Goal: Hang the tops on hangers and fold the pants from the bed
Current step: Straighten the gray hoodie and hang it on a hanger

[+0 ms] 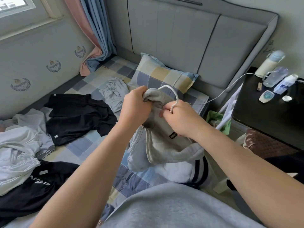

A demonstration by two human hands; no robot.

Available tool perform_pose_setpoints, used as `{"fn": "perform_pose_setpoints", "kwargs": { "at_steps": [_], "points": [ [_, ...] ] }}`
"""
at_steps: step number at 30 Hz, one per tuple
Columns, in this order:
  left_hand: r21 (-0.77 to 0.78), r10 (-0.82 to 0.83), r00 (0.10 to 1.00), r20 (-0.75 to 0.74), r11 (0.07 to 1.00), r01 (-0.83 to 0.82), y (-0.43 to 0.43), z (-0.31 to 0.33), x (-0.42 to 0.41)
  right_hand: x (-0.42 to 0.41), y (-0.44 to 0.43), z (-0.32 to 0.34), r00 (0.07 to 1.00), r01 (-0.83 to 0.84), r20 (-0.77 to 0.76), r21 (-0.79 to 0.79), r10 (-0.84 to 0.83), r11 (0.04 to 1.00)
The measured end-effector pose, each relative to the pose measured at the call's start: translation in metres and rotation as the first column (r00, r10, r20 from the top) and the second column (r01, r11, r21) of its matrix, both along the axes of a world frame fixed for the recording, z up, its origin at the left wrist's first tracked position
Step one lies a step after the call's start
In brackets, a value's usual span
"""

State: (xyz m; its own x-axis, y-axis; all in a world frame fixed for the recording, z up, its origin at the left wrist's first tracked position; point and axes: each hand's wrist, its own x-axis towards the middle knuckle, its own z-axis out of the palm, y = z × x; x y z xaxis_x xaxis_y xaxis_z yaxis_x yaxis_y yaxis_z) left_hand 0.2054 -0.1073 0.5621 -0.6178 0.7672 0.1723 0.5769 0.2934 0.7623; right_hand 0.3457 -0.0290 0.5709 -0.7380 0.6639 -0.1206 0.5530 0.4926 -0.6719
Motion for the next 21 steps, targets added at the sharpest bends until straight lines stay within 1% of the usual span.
{"fn": "perform_pose_setpoints", "kwargs": {
  "at_steps": [2, 3, 4, 5, 6, 7, 8, 9, 10, 11, 12, 13, 14, 15, 16, 19, 21],
  "points": [
    [0.068, 0.039, 0.999, 0.005, 0.997, -0.04, -0.001, 0.001, 0.002, 0.001, 0.002, -0.003, 0.996, 0.017, 0.088, -0.05, -0.013, 0.999],
    [0.072, 0.038, 0.999, -0.003, 0.997, -0.038, -0.003, 0.002, 0.004, 0.003, 0.001, -0.003, 0.995, 0.012, 0.095, -0.05, -0.007, 0.999],
    [0.048, -0.008, 1.0, -0.004, 0.999, 0.008, -0.005, 0.002, 0.005, 0.004, 0.001, -0.002, 0.998, -0.007, 0.059, -0.025, 0.008, 1.0],
    [0.012, -0.104, 0.994, 0.038, 0.995, 0.104, -0.008, 0.0, 0.003, 0.005, 0.002, -0.001, 1.0, -0.019, 0.001, 0.007, 0.019, 1.0],
    [-0.022, -0.228, 0.962, 0.148, 0.972, 0.233, -0.013, -0.003, 0.001, 0.008, 0.002, 0.001, 0.998, -0.012, -0.055, 0.017, 0.013, 1.0],
    [-0.025, -0.334, 0.88, 0.338, 0.931, 0.364, -0.019, -0.005, -0.002, 0.012, 0.004, 0.002, 0.994, 0.002, -0.107, 0.01, -0.001, 1.0],
    [0.05, -0.387, 0.757, 0.527, 0.903, 0.427, -0.025, -0.008, -0.004, 0.015, 0.008, 0.002, 0.99, 0.012, -0.142, -0.005, -0.013, 1.0],
    [0.151, -0.4, 0.666, 0.63, 0.904, 0.4, -0.029, -0.014, -0.007, 0.018, 0.011, 0.002, 0.987, 0.015, -0.161, -0.026, -0.019, 1.0],
    [0.229, -0.38, 0.654, 0.654, 0.924, 0.307, -0.033, -0.022, -0.01, 0.021, 0.014, 0.003, 0.985, 0.004, -0.173, -0.056, -0.014, 0.998],
    [0.239, -0.284, 0.758, 0.587, 0.956, 0.173, -0.036, -0.03, -0.014, 0.023, 0.015, 0.003, 0.982, -0.012, -0.188, -0.09, -0.005, 0.996],
    [0.18, -0.131, 0.894, 0.428, 0.982, 0.058, -0.039, -0.041, -0.019, 0.026, 0.017, 0.002, 0.979, -0.027, -0.204, -0.121, 0.002, 0.992],
    [0.074, -0.008, 0.973, 0.23, 0.997, -0.01, -0.041, -0.051, -0.024, 0.028, 0.018, 0.001, 0.976, -0.042, -0.218, -0.14, 0.011, 0.989],
    [-0.031, 0.05, 0.997, 0.063, 0.998, -0.048, -0.044, -0.06, -0.026, 0.031, 0.02, 0.0, 0.972, -0.064, -0.232, -0.158, 0.026, 0.985],
    [-0.095, 0.062, 0.997, -0.047, 0.993, -0.067, -0.046, -0.069, -0.029, 0.034, 0.022, -0.001, 0.97, -0.088, -0.241, -0.178, 0.043, 0.98],
    [-0.117, 0.068, 0.993, -0.095, 0.99, -0.079, -0.047, -0.075, -0.032, 0.036, 0.024, -0.002, 0.968, -0.11, -0.245, -0.2, 0.059, 0.974],
    [-0.067, 0.083, 0.993, -0.082, 0.994, -0.088, -0.049, -0.085, -0.039, 0.042, 0.029, -0.003, 0.965, -0.159, -0.244, -0.238, 0.099, 0.958],
    [-0.081, 0.071, 0.992, -0.102, 0.994, -0.08, -0.052, -0.085, -0.042, 0.044, 0.03, -0.002, 0.963, -0.18, -0.237, -0.205, 0.13, 0.962]
  ]
}}
